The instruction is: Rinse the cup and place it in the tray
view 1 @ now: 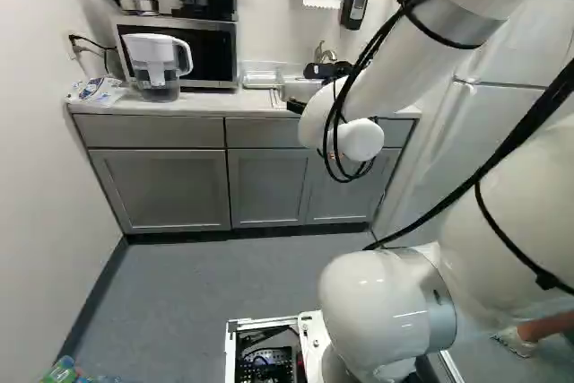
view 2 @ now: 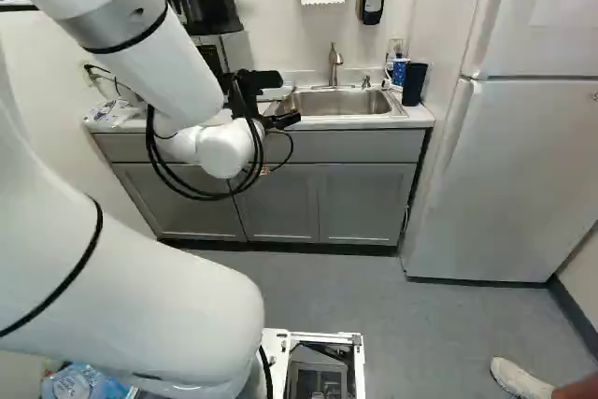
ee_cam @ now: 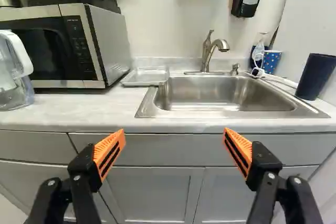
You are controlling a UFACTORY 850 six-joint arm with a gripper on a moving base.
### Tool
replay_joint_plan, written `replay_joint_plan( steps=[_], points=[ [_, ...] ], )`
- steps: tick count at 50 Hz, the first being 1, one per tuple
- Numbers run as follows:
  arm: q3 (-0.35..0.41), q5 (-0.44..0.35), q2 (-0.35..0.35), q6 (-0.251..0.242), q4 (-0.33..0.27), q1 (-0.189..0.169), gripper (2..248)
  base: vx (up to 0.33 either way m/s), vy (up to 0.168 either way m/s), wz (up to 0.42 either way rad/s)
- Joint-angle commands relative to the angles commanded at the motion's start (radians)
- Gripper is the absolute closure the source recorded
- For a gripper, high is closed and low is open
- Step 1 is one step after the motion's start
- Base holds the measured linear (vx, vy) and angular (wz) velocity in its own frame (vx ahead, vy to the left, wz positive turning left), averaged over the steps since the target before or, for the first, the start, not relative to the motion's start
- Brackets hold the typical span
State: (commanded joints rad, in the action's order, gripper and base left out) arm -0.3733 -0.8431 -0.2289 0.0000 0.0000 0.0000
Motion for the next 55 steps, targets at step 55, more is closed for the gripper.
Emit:
replay_joint_plan(
  steps=[55],
  points=[
    [-0.139,0.013,0.017,0.000,0.000,0.000,3,0.000,0.000,0.000]
  ],
)
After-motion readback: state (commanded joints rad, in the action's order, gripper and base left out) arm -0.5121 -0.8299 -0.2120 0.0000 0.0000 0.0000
